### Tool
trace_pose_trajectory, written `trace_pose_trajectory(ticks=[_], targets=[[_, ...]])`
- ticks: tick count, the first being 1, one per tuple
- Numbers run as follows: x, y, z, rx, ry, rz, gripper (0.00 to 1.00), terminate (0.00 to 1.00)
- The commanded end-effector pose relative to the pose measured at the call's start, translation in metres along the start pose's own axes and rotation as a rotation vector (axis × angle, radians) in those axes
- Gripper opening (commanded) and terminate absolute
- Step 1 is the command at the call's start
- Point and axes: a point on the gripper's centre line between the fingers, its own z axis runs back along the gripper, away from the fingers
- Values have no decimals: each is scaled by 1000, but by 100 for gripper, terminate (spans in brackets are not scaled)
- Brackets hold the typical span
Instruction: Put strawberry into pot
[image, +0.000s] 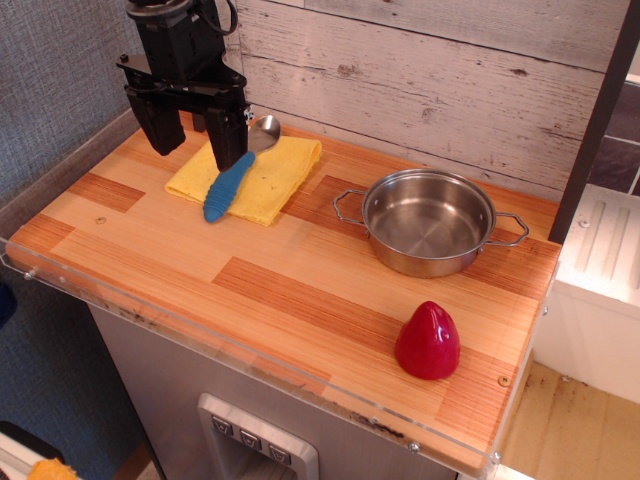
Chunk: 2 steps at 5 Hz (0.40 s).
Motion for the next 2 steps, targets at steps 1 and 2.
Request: trace_pose_trajectory(ticks=[1, 2], targets=[[0, 0, 0, 0, 0, 0, 100, 0], [-6, -34, -5, -47, 23, -108, 100, 0]])
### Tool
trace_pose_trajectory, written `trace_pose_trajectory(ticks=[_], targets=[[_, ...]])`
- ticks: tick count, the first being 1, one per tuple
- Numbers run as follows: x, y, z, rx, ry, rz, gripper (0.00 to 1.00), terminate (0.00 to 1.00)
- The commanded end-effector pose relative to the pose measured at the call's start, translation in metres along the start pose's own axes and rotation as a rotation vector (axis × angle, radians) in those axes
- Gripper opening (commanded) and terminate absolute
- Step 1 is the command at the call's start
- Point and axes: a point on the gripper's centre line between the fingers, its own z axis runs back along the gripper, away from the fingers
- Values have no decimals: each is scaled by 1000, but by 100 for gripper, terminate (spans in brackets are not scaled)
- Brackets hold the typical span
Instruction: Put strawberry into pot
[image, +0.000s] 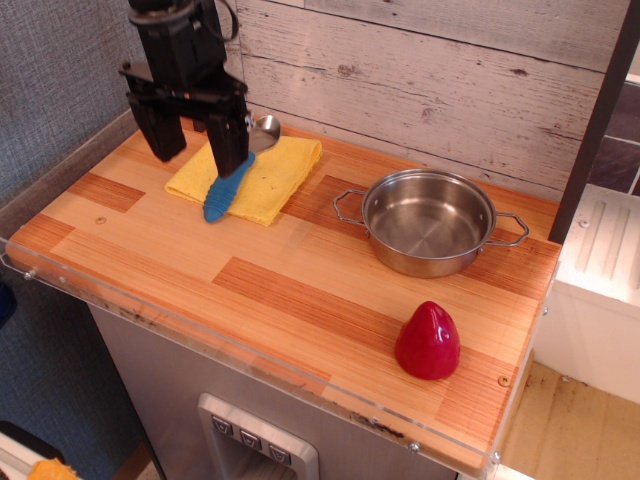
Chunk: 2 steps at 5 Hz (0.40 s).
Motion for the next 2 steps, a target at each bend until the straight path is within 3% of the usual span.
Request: trace_pose_trajectory(ticks=[1, 2], targets=[[-11, -69, -2, -32, -5, -247, 100, 0], [-22, -109, -12, -29, 3, -405, 100, 0]])
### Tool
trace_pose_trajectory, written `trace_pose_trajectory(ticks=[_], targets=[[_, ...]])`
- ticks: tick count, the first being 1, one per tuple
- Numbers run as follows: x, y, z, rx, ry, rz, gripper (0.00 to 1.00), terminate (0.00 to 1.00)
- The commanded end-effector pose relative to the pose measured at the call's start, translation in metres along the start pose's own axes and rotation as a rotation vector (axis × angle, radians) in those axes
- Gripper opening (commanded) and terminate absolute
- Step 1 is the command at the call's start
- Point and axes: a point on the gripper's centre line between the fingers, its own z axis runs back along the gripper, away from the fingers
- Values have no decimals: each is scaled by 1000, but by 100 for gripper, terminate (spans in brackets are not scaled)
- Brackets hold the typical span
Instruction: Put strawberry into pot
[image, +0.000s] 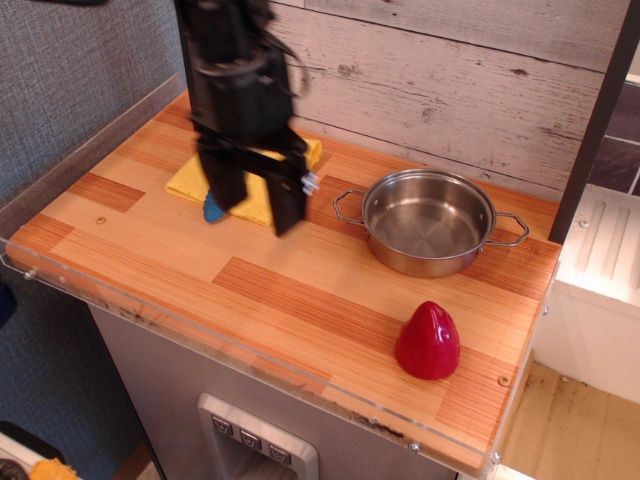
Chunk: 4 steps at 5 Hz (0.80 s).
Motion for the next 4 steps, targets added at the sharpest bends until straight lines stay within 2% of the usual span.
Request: trace_pose_trajectory(ticks=[1, 2, 3, 4], targets=[[7, -72, -4, 47, -48, -267, 100, 0], [12, -91, 0, 53, -78, -307, 100, 0], [13, -99, 5, 83, -118, -334, 100, 0], [15, -103, 0, 86, -116, -356, 100, 0]])
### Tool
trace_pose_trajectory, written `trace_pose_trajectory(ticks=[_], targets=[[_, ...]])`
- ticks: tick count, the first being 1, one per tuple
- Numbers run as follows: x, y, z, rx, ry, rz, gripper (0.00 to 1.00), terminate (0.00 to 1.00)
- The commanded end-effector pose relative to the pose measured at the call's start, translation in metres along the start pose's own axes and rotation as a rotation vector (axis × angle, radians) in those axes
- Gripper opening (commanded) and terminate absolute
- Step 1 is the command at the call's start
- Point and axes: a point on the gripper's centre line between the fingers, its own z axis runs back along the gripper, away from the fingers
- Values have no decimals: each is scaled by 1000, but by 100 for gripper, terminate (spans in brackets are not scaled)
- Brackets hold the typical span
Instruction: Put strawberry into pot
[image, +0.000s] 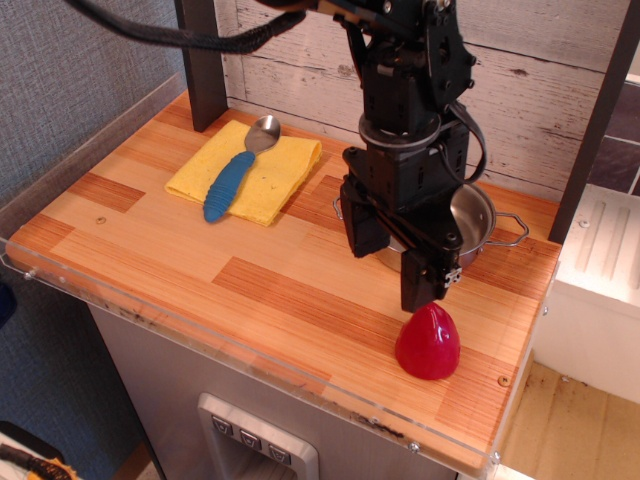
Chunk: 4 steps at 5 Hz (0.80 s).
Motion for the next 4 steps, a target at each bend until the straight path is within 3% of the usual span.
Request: trace_pose_trajectory(ticks=[1, 3, 4], targets=[[4, -16, -2, 13, -27, -110, 100, 0], [4, -26, -31, -3, 36, -213, 100, 0], [4, -18, -48, -9, 66, -199, 100, 0]])
